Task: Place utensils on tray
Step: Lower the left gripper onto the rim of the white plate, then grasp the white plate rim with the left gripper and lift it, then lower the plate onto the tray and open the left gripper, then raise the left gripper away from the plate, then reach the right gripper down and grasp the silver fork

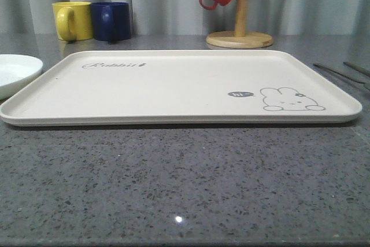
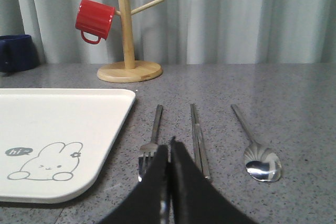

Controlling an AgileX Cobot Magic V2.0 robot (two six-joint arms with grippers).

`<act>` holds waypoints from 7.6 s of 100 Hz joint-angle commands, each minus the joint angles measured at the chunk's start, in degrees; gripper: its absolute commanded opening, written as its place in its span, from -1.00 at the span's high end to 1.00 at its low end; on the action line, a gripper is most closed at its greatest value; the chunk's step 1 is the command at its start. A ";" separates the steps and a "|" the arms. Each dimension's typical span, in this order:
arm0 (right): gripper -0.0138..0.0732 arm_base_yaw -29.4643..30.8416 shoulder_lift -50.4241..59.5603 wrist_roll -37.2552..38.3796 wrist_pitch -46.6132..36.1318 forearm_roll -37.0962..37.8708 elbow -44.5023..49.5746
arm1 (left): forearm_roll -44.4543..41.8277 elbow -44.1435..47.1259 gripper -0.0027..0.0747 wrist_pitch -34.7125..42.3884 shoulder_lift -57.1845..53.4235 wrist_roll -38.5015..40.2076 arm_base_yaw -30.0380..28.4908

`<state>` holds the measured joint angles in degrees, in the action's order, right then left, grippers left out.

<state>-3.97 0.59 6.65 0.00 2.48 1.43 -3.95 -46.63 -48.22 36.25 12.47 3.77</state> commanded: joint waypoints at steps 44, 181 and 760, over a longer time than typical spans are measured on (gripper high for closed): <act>0.84 0.32 0.93 -0.49 -4.69 0.06 0.14 | 0.11 -5.30 0.02 0.54 12.10 0.33 -0.18; 0.84 0.32 0.93 -0.49 -4.69 0.06 0.14 | 2.17 -28.13 -0.25 -2.68 59.40 -6.70 -12.18; -0.29 -2.64 -75.82 -3.37 43.33 -1.61 -65.82 | 12.05 20.46 0.98 40.05 -12.80 -19.23 11.86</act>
<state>-6.27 -72.39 4.05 46.12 0.84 -60.84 7.91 -24.69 -12.84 23.03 -6.78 15.24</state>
